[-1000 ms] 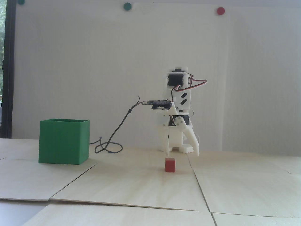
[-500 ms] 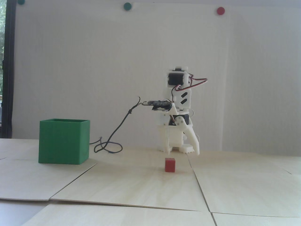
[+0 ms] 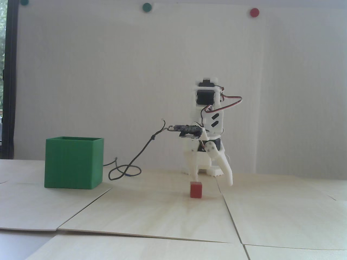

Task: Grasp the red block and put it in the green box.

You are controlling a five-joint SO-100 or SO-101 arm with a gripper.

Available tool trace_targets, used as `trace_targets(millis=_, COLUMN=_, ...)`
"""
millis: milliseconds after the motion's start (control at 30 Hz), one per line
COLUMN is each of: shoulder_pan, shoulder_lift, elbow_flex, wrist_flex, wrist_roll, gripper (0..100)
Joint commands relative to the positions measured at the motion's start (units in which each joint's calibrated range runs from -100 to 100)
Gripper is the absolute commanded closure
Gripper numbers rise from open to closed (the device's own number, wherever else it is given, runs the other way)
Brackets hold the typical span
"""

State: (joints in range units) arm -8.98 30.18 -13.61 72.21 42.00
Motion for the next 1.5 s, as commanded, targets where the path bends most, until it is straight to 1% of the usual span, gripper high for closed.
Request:
trace_targets(millis=0, shoulder_pan=0.25, shoulder_lift=-0.85, elbow_flex=-1.21, wrist_flex=-4.59, wrist_roll=-0.41, gripper=66)
trace_targets(millis=100, shoulder_pan=0.25, shoulder_lift=-0.77, elbow_flex=-1.21, wrist_flex=-4.59, wrist_roll=-0.67, gripper=66)
trace_targets(millis=200, shoulder_pan=0.25, shoulder_lift=-0.77, elbow_flex=-1.21, wrist_flex=-4.84, wrist_roll=-3.01, gripper=66)
trace_targets(millis=367, shoulder_pan=0.17, shoulder_lift=-0.77, elbow_flex=-1.03, wrist_flex=-4.68, wrist_roll=-4.41, gripper=66)
trace_targets(millis=600, shoulder_pan=-0.31, shoulder_lift=-0.77, elbow_flex=-0.86, wrist_flex=-4.42, wrist_roll=-3.58, gripper=66)
trace_targets(millis=633, shoulder_pan=-0.55, shoulder_lift=-0.85, elbow_flex=-0.59, wrist_flex=-4.42, wrist_roll=-2.38, gripper=66)
trace_targets(millis=700, shoulder_pan=-1.11, shoulder_lift=-1.40, elbow_flex=-0.50, wrist_flex=-4.25, wrist_roll=-1.81, gripper=66)
trace_targets(millis=867, shoulder_pan=-1.60, shoulder_lift=-1.64, elbow_flex=-0.50, wrist_flex=2.91, wrist_roll=-1.60, gripper=66)
trace_targets(millis=967, shoulder_pan=-1.68, shoulder_lift=-1.64, elbow_flex=-0.50, wrist_flex=4.09, wrist_roll=-1.76, gripper=66)
trace_targets(millis=1233, shoulder_pan=-1.27, shoulder_lift=-1.64, elbow_flex=-0.68, wrist_flex=2.66, wrist_roll=-1.60, gripper=66)
trace_targets(millis=1467, shoulder_pan=2.99, shoulder_lift=-1.32, elbow_flex=-1.30, wrist_flex=2.49, wrist_roll=-2.07, gripper=67)
